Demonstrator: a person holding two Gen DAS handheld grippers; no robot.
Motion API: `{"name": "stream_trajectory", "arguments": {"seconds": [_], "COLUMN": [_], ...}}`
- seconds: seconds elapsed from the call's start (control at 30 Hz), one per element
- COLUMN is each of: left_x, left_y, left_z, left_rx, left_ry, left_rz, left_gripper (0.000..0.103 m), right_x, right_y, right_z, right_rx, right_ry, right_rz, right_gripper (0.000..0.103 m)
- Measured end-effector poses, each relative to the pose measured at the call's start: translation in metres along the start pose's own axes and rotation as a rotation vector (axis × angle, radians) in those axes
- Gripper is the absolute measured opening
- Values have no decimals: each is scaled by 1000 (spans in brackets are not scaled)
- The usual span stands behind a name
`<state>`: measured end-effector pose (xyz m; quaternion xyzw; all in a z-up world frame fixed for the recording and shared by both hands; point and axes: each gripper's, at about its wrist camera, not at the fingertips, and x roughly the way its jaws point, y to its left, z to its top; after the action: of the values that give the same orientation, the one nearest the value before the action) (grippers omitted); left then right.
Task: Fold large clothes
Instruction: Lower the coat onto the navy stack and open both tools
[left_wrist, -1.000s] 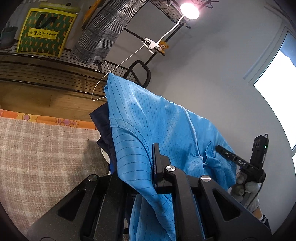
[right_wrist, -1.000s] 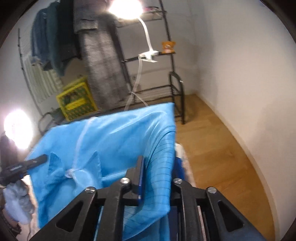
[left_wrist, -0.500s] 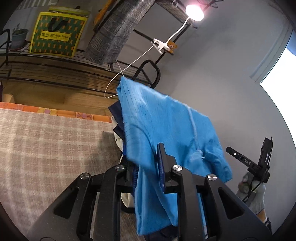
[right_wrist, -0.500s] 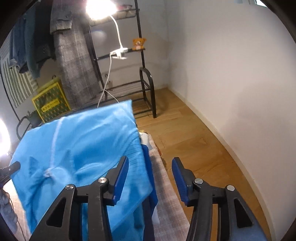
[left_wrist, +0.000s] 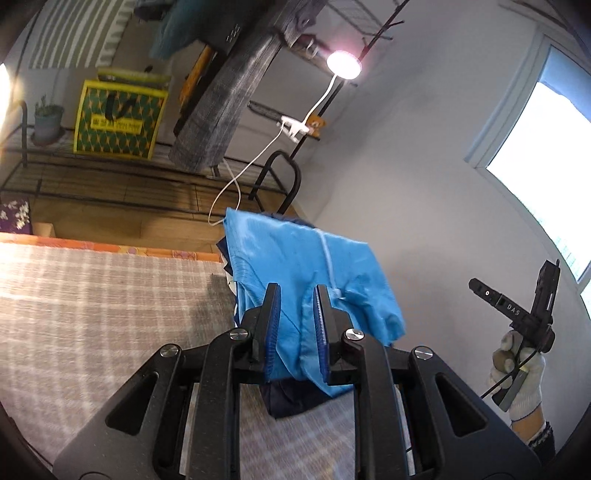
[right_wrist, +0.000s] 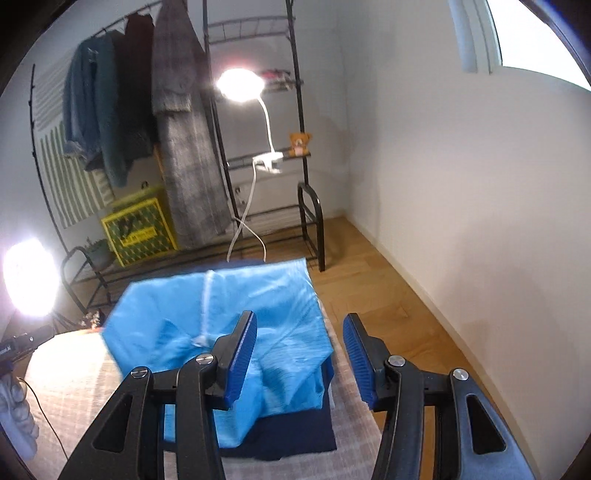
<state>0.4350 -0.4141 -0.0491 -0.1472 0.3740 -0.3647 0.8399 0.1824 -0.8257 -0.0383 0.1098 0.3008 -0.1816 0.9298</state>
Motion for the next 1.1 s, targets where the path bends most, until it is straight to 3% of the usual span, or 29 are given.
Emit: {"name": "stream_trajectory", "arguments": {"seconds": [0.23,0.63,0.93,1.1], "left_x": [-97,-241,-346,-377], "left_y": [-30,-71,-92,-91], "left_z": [-1,-29,-46,-69], "left_rx": [62,174,202,261], "left_ry": [-53,-99,-186,-172], "left_rz": [-25,-97,-89,-41], "left_gripper": [15,15,16,26], "right_x": [-90,-241,-336,-371], "right_y": [28,100,151,164], "right_z": [9,-8,-27,-47], "right_rx": [-15,-90,-152,-130], "right_ry": [-70,-165,-226,-226], "right_rz": [21,55,92,115], "right_gripper": [51,51,51,51]}}
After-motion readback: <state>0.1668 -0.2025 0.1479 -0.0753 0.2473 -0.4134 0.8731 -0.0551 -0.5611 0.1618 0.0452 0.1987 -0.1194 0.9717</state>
